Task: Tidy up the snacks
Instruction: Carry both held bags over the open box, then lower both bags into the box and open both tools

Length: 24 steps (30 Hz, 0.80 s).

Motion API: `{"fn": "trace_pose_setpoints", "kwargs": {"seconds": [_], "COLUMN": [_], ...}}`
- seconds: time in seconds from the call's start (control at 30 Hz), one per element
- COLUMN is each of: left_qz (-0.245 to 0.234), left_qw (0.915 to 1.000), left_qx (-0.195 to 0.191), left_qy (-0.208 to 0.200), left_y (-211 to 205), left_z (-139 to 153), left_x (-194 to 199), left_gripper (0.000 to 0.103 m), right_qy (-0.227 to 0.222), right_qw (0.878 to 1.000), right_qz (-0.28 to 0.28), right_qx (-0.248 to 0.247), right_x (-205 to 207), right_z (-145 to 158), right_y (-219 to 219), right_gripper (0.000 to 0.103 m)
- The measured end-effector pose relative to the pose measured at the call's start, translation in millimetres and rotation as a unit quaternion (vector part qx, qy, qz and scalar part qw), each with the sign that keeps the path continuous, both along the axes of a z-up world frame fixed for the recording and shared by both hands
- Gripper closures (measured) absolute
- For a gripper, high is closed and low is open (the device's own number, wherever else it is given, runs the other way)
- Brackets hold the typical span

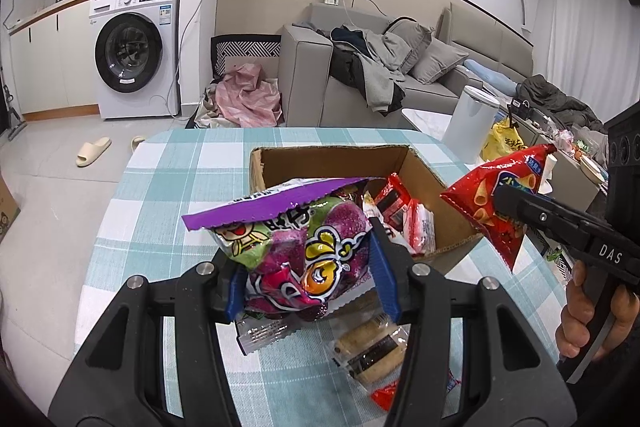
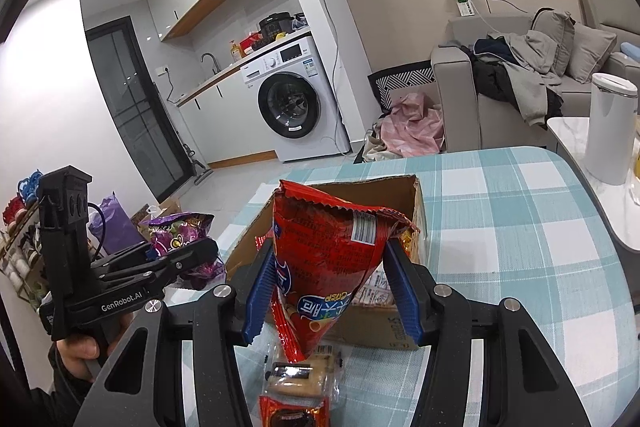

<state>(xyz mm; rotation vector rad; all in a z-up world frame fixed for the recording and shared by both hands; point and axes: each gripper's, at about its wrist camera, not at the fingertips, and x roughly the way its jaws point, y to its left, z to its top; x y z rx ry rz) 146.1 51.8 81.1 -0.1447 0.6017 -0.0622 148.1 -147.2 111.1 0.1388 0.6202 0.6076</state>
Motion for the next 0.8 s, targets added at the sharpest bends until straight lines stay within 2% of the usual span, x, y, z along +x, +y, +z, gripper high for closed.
{"fn": "trace_pose_setpoints", "kwargs": {"seconds": [0.33, 0.8], "left_qz": [0.002, -0.001], "left_qw": [1.0000, 0.9996], "left_qx": [0.007, 0.025], "left_qy": [0.003, 0.011], "left_y": [-3.8, -14.9], "left_z": [1.4, -6.1], "left_x": [17.7, 68.4], "left_gripper": [0.054, 0.054], "right_qy": [-0.002, 0.005], "right_qw": [1.000, 0.999], "right_qz": [-0.006, -0.031], "right_qx": [-0.011, -0.021], "right_x": [18.0, 54.9], "right_z": [2.3, -7.4], "right_y": [13.4, 30.0], "right_gripper": [0.049, 0.049]}}
